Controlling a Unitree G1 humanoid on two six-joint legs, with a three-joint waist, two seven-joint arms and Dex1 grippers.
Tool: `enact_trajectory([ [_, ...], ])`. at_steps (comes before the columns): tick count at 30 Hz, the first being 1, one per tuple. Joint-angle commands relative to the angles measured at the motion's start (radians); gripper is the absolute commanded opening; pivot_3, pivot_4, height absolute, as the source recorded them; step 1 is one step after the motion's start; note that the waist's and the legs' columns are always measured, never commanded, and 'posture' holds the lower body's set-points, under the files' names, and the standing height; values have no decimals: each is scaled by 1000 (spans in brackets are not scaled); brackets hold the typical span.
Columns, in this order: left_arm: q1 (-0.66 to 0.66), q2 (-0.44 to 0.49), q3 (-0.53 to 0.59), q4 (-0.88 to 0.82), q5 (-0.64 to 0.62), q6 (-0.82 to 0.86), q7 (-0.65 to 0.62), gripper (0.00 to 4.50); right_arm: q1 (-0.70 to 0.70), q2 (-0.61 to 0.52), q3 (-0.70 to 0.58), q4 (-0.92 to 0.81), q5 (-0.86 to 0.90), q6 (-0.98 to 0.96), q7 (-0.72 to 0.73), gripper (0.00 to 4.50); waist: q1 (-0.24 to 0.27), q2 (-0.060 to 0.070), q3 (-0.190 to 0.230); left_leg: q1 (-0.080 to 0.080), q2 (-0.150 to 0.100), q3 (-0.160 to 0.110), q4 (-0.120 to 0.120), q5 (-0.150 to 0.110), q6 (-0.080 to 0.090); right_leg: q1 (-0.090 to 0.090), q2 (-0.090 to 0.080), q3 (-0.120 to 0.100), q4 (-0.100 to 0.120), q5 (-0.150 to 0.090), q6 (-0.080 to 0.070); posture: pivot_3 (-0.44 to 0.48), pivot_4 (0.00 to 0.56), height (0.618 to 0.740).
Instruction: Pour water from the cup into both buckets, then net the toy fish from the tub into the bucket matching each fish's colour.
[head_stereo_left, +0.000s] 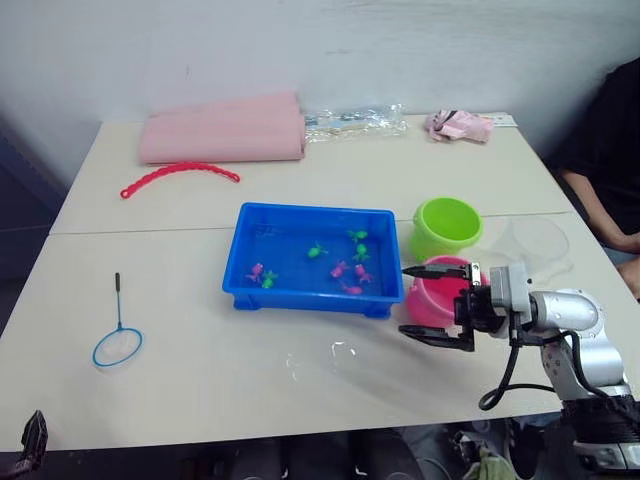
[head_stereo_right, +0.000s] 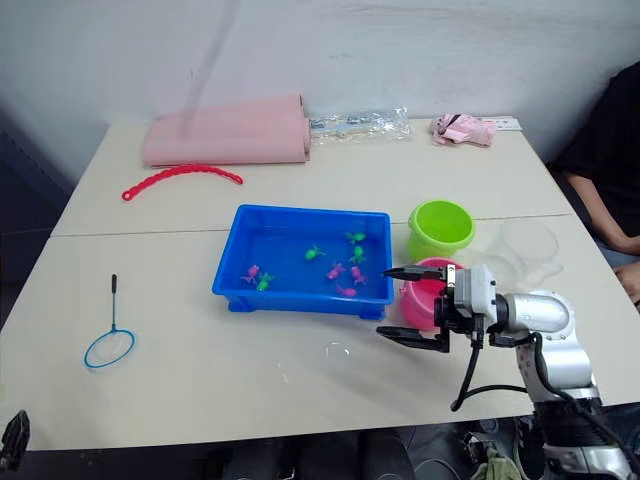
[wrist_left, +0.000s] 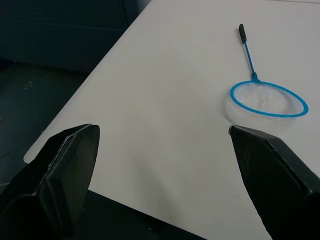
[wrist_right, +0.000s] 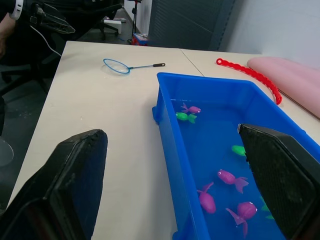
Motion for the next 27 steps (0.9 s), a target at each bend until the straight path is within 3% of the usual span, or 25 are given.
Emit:
enact_trajectory([
  [1,-20,65,7,-76,-33,27,31,4500,-10,10,-6,-15,24,-5,18,4432,1,0,0,0,0,0,0,0,0,0,0,-1,0,0,0,0,150,740],
  [4,-89,158,-14,-105,-50,111,61,4500,-6,10,-2,-26,33,5,27,4432,0,3,2,-1,0,-3,0,3,4,3,0,-4,-1,0,0,0,150,740],
  [9,-250,328,-88,-106,-80,323,127,4500,25,9,-9,-60,5,-24,9,4432,-3,13,8,-4,-19,-54,-1,13,10,37,-14,-58,-15,0,3,0,150,740],
  [12,-417,421,-187,-22,-66,456,171,4500,56,-10,-28,-92,-3,-11,-18,4432,6,16,10,-12,-28,-70,0,22,9,37,-15,-80,-11,0,8,0,150,740],
  [16,-610,504,-320,152,-3,577,196,4500,102,-47,-62,-141,25,29,-34,4432,43,17,13,-14,-27,-63,1,29,3,28,-14,-72,-4,1,9,0,150,740],
  [22,-841,535,-479,389,58,647,155,4500,157,-80,-106,-182,52,64,-46,4432,53,16,13,-15,-24,-52,-1,30,0,17,-14,-61,3,1,8,0,150,740],
  [27,-980,540,-577,608,133,585,101,4500,177,-73,-125,-204,45,67,-85,4432,48,15,14,-15,-23,-47,-2,30,-2,15,-10,-58,4,1,8,0,150,740],
])
